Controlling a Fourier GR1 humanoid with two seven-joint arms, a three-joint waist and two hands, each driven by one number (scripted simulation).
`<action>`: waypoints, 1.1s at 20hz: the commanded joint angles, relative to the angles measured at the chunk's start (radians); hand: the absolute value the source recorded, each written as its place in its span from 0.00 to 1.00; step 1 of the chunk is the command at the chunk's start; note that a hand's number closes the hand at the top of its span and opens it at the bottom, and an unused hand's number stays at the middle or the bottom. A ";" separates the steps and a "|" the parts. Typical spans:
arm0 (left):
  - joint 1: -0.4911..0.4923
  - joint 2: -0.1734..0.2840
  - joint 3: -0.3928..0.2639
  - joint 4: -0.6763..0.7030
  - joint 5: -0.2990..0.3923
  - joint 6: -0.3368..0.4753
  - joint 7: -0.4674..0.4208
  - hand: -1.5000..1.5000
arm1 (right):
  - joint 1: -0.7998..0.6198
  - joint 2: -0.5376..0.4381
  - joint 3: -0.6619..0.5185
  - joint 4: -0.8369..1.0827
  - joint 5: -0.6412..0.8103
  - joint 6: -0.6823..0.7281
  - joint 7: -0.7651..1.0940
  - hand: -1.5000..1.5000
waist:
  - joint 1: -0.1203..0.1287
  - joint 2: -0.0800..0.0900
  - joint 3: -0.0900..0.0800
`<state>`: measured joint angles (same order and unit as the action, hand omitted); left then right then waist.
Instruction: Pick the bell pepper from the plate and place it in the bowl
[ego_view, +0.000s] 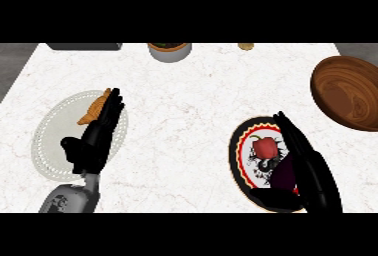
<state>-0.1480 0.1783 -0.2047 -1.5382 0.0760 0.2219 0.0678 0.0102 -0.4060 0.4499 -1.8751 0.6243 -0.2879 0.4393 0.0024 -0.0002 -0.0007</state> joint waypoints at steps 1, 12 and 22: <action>-0.030 -0.001 0.038 0.007 0.010 -0.035 0.030 0.50 | -0.045 0.021 -0.065 0.095 -0.022 0.072 -0.014 0.00 | -0.002 0.001 0.001; 0.082 -0.007 0.085 -0.034 -0.012 -0.106 -0.029 0.50 | 0.118 0.058 -0.129 0.006 -0.113 0.138 -0.218 0.00 | -0.003 -0.001 0.001; -0.008 -0.035 0.129 -0.006 -0.040 -0.119 0.034 0.50 | 0.225 0.127 -0.180 0.103 -0.176 0.119 -0.443 0.00 | -0.007 -0.001 0.001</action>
<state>-0.1549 0.1316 -0.0988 -1.5270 0.0274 0.1214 0.0793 0.1361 -0.2692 0.2936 -1.7809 0.4965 -0.1630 0.1069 -0.0020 -0.0005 -0.0001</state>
